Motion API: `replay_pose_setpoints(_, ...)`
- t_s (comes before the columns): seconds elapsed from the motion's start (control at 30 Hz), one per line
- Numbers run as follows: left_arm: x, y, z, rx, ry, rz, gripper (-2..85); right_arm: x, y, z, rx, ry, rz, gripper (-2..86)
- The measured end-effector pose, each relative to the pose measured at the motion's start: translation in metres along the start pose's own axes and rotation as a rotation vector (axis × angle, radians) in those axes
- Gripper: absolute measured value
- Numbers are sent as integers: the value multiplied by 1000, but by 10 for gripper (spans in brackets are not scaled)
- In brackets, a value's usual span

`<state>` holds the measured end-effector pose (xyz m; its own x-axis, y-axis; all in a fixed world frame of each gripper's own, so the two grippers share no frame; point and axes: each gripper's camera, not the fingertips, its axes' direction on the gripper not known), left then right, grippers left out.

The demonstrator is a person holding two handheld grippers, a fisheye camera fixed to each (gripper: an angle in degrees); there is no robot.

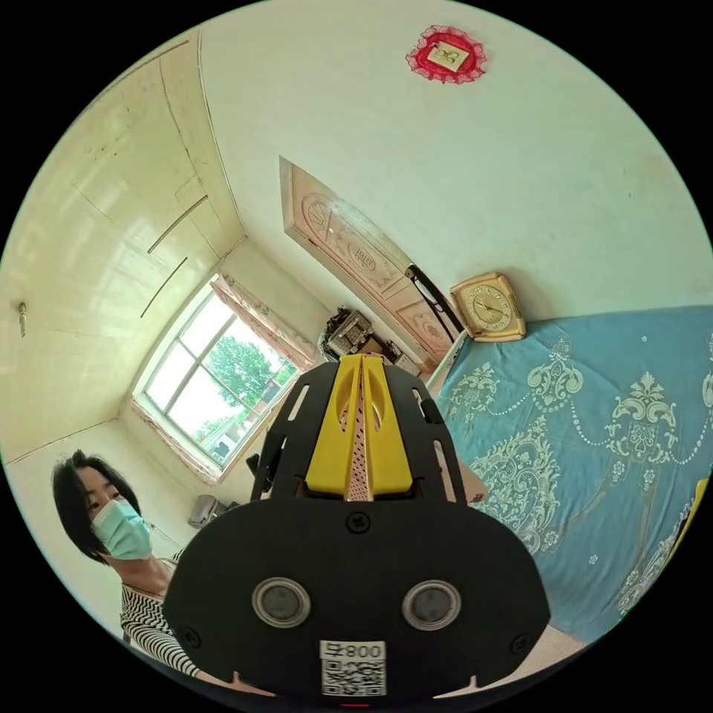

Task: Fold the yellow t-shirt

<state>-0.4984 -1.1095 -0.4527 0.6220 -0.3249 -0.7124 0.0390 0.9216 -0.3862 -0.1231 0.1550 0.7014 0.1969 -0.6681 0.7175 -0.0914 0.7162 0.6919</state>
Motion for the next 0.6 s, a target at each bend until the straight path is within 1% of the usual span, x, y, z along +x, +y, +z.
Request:
replay_pose_setpoints(0.17,14,-34,-15,90,-76,118,4,30,-76,31,33,-112,-32,-1)
replay_pose_setpoints(0.23,23,-42,-14,109,-56,167,4,35,-100,34,47,-132,-67,-1)
replay_pose_setpoints(0.3,32,-45,-6,116,-7,208,3,50,-128,28,58,-108,-102,0)
replay_pose_setpoints(0.4,48,-40,30,67,120,255,4,93,-150,7,57,-51,-89,0)
replay_pose_setpoints(0.43,54,-33,54,23,177,259,4,106,-152,1,56,-38,-78,0)
replay_pose_setpoints(0.53,67,-9,134,-119,309,243,4,184,-154,-27,38,68,27,0)
replay_pose_setpoints(0.57,72,4,172,-182,359,225,4,220,-149,-41,42,139,85,0)
replay_pose_setpoints(0.6,74,11,192,-210,386,211,4,258,-141,-55,31,216,146,0)
